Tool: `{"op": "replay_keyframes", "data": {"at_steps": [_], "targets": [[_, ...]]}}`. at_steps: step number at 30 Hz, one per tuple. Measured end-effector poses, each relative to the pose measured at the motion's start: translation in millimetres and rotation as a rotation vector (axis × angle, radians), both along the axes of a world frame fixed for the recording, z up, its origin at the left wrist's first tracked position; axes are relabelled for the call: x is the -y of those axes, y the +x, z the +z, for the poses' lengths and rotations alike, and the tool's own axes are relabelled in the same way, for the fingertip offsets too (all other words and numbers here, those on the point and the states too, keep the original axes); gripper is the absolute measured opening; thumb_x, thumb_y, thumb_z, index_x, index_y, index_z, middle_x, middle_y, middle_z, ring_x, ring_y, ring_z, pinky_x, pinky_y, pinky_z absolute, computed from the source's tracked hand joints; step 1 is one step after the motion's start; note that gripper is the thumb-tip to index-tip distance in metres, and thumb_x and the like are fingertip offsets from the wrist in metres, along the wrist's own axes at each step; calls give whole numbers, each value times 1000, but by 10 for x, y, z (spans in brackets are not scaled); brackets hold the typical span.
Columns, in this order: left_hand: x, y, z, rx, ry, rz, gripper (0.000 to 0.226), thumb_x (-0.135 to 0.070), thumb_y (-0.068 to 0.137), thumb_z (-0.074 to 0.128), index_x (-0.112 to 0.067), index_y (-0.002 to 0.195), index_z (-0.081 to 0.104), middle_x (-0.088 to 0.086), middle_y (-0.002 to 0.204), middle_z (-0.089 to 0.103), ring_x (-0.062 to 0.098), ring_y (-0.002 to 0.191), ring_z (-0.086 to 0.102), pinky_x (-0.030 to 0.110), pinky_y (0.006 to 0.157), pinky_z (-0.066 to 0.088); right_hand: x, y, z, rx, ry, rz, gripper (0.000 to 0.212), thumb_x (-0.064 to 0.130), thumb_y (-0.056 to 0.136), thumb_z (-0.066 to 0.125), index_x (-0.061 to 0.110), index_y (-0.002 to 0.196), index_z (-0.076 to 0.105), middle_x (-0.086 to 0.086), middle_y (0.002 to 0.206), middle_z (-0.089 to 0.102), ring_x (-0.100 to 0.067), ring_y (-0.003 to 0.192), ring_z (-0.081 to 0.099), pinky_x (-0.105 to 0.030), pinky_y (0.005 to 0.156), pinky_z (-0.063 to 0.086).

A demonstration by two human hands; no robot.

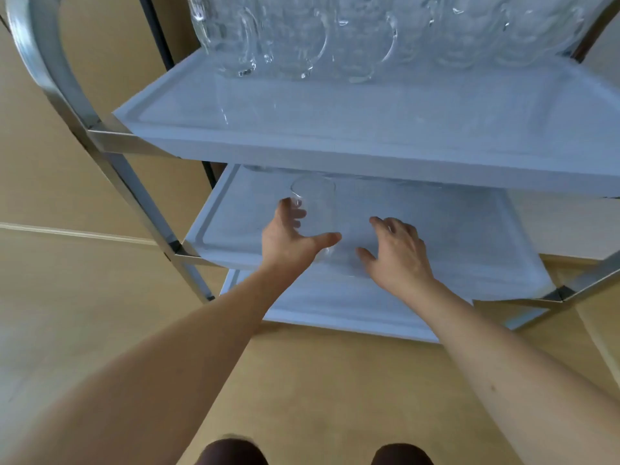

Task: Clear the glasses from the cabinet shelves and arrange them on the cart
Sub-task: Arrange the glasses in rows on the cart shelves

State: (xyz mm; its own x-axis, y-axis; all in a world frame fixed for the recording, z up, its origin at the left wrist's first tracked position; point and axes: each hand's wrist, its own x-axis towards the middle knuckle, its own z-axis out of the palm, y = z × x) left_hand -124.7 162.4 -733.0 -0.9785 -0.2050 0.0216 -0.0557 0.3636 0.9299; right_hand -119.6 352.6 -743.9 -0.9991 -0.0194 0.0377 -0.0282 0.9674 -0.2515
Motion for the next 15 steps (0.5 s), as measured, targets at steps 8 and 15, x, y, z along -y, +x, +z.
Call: {"op": "replay_keyframes", "data": {"at_steps": [8, 15], "targets": [[-94, -565, -366, -146, 43, -10, 75, -39, 58, 97, -30, 116, 50, -11, 109, 62, 0, 92, 58, 17, 73, 45, -119, -425, -482, -127, -75, -53, 65, 48, 96, 59, 15, 150, 42, -13, 145, 48, -39, 133, 40, -45, 106, 36], [-427, -790, -426, -169, 95, -51, 79, -37, 58, 97, -27, 120, 50, -9, 113, 62, 10, 101, 60, 27, 84, 50, -253, -507, -618, -165, -306, -76, 83, 48, 82, 77, 18, 150, 41, -8, 146, 50, -32, 135, 43, -35, 108, 33]]}}
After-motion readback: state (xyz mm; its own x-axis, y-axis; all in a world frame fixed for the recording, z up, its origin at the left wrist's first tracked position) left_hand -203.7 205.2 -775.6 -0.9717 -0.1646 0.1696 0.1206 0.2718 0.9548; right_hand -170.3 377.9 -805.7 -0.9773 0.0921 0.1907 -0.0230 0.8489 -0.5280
